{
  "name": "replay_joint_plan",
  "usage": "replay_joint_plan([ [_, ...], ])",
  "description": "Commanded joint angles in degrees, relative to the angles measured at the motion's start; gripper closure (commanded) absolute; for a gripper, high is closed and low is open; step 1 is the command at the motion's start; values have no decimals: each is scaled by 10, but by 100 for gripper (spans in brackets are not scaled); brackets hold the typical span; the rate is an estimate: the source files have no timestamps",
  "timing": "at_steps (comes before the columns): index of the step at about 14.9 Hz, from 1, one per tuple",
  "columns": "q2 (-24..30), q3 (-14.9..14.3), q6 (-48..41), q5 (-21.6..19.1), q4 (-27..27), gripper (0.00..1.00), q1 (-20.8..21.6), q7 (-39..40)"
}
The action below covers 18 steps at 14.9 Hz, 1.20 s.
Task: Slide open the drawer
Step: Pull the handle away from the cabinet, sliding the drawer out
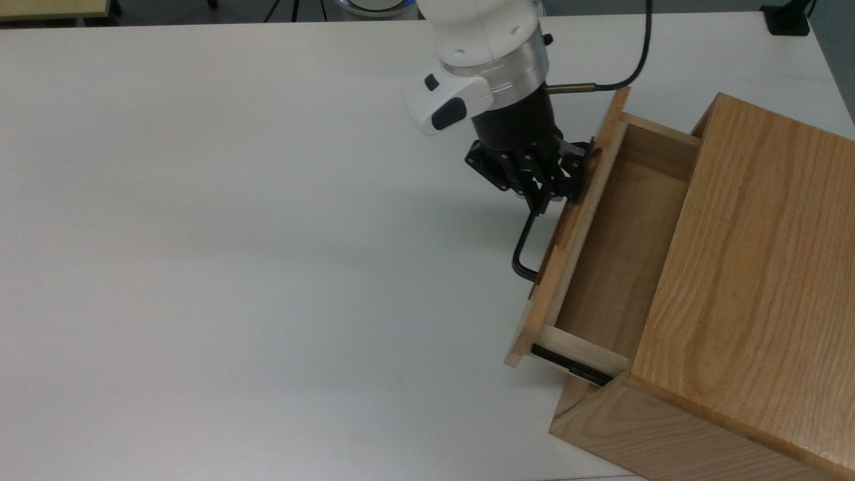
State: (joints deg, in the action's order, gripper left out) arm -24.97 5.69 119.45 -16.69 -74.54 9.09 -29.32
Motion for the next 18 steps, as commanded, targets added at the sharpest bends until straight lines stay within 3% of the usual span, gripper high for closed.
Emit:
replay_joint_plan([
  [1, 45, -7, -6, 9, -61, 98, -20, 45],
  [8, 65, -9, -99, 20, -61, 98, -53, 132],
  [16, 69, -11, -126, 31, -61, 97, -90, 200],
  [17, 69, -11, -127, 32, -61, 95, -94, 212],
  [18, 71, -11, -133, 32, -61, 85, -95, 224],
])
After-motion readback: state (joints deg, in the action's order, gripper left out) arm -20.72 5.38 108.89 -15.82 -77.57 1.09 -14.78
